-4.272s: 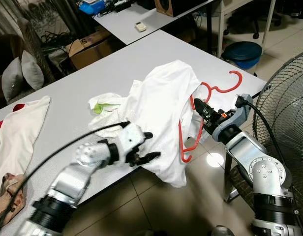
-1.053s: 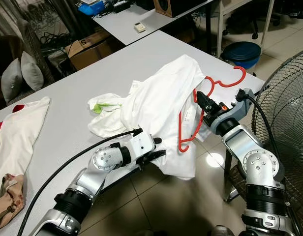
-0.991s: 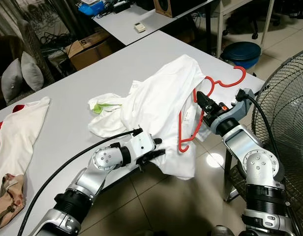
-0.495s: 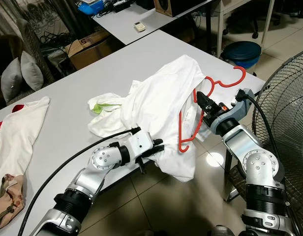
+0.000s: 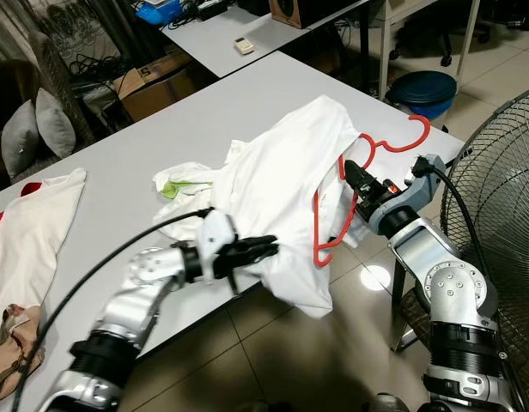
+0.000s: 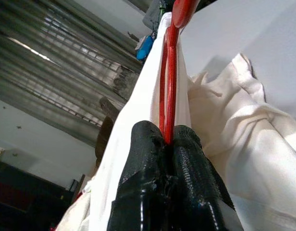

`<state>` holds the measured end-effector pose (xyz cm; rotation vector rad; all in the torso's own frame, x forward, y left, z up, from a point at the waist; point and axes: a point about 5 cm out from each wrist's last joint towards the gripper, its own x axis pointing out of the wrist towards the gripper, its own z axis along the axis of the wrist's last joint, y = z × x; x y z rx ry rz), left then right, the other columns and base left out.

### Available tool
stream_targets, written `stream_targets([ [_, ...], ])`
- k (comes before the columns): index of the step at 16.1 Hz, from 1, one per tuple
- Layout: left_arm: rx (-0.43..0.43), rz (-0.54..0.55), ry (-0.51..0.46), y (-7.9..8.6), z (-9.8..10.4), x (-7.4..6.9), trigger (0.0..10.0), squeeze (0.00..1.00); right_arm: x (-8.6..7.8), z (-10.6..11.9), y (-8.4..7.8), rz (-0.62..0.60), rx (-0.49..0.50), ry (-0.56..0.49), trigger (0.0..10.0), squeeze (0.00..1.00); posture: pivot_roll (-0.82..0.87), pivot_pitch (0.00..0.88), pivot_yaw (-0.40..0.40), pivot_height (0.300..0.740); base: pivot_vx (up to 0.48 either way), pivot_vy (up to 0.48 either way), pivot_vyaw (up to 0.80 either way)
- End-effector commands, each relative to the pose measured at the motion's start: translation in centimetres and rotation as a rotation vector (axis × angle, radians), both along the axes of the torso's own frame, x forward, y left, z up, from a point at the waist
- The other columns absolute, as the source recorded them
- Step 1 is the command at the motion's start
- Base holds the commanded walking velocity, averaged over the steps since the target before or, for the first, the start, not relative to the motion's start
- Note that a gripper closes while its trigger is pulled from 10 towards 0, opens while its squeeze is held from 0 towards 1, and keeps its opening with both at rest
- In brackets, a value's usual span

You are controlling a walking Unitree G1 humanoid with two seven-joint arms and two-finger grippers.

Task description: Hang hanger

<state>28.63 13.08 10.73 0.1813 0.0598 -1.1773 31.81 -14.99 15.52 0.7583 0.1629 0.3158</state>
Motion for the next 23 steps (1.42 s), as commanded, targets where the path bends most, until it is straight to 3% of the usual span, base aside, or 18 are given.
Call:
stream_targets([
  [1, -0.003, -0.004, 0.022, 1.5, 0.4, -0.2, 0.0, 0.0, 0.3, 0.1, 0.8, 0.02, 0.002, -0.006, 10.0, 0.0, -0.14, 0.036, 0.297, 0.74, 0.0, 0.0, 0.0],
  [6, -0.036, -0.088, 0.105, 1.5, 0.8, -0.9, 0.0, 0.0, 1.1, -0.1, 0.8, -0.012, 0.02, -0.017, 10.0, 0.0, -0.13, 0.03, 0.304, 0.74, 0.0, 0.0, 0.0],
  [11, 0.02, -0.139, 0.17, 1.8, 0.3, -1.6, 0.0, 0.0, 2.2, 0.5, -0.4, -0.126, 0.102, -0.044, 10.0, 0.0, -0.13, 0.026, 0.308, 0.74, 0.0, 0.0, 0.0],
  [16, 0.034, -0.178, 0.195, 1.3, 0.1, -2.1, 0.0, 0.0, 2.7, 0.7, 0.5, -0.119, 0.185, -0.036, 10.0, 0.0, -0.13, 0.027, 0.305, 0.74, 0.0, 0.0, 0.0],
  [20, -0.04, -0.265, 0.213, -0.4, 1.3, -2.8, 0.0, 0.0, 3.3, 0.6, 1.6, -0.102, 0.185, -0.03, 10.0, 0.0, -0.13, 0.03, 0.299, 0.74, 0.0, 0.0, 0.0],
  [23, -0.133, -0.27, 0.2, -1.8, 2.7, -2.8, 0.0, 0.0, 3.4, 0.5, 2.6, -0.066, 0.188, -0.023, 10.0, 0.0, -0.12, 0.032, 0.294, 0.74, 0.0, 0.0, 0.0],
])
